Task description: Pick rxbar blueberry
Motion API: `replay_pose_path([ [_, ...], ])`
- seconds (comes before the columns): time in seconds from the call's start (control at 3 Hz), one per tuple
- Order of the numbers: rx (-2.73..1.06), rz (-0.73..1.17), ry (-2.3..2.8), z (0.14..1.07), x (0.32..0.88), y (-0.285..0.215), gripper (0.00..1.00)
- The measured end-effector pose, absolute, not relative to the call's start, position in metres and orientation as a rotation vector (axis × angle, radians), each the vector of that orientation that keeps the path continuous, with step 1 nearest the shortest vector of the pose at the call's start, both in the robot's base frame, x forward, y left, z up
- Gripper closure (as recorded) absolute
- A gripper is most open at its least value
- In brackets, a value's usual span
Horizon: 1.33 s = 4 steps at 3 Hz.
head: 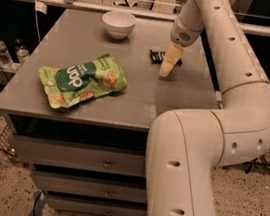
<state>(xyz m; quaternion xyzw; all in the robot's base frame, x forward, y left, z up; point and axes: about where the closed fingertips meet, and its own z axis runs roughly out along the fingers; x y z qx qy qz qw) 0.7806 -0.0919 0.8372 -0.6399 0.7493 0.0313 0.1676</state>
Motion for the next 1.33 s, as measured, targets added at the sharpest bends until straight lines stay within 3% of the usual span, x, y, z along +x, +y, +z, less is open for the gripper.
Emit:
replay_pose_path([
  [0.33, -1.831, 0.107, 2.135, 0.8301, 0.7807, -0.0888, 0.0],
  [0.67, -1.831, 0.126, 2.138, 0.8249, 0.7806, -0.0878, 0.18],
  [1.33, -1.838, 0.134, 2.135, 0.8277, 0.7791, -0.0893, 0.65],
])
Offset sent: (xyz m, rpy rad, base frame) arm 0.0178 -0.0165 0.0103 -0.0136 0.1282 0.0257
